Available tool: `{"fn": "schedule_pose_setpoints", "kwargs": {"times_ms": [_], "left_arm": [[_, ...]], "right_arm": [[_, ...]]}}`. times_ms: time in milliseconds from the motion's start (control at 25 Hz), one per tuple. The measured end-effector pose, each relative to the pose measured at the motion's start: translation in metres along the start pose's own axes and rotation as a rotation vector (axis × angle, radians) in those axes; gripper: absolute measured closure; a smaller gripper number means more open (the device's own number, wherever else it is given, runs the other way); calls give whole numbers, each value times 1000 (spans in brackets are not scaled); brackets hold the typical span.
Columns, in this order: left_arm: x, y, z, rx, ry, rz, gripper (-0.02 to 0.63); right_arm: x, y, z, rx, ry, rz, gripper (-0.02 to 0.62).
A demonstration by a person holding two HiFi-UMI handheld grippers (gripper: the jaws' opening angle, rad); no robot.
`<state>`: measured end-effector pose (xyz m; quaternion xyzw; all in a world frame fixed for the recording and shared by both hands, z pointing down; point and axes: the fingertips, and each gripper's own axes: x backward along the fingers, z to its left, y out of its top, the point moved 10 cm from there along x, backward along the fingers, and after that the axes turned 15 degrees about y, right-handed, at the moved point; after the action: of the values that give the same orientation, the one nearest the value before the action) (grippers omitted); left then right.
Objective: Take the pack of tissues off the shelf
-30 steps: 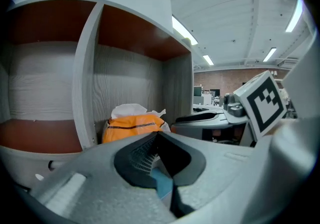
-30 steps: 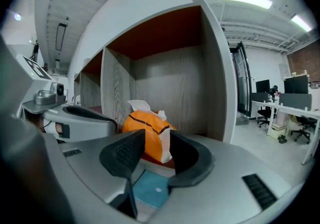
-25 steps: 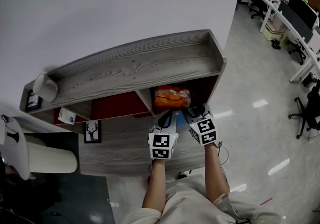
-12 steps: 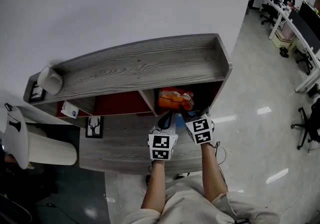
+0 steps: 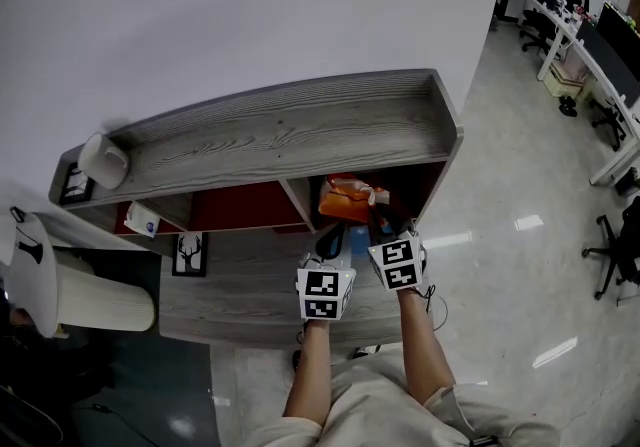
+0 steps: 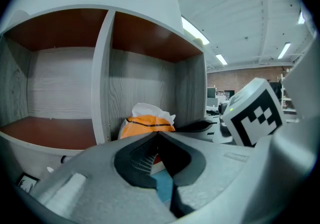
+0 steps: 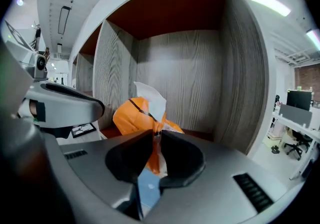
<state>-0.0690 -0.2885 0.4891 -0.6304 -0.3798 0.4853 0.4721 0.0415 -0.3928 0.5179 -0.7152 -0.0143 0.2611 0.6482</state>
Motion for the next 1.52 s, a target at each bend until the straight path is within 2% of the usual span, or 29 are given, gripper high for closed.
{"fn": "schedule_pose_setpoints", "kwargs": {"times_ms": [200,880,1240,1520], "left_arm": [[6,-1,4,3,4,-6,598],[26,-2,31,12,-21,-23,598],[42,1,34,-12,-94,-33,598],[57,1,39,-27,-147,-29,598]], "right_arm": [[5,0,2,-12,-43,-17,561],[23,14,21,-11,-159,-78,569],[53,17,36,-24,-260,-109,571],[76,3,53,-73,-337,-118,571]]}}
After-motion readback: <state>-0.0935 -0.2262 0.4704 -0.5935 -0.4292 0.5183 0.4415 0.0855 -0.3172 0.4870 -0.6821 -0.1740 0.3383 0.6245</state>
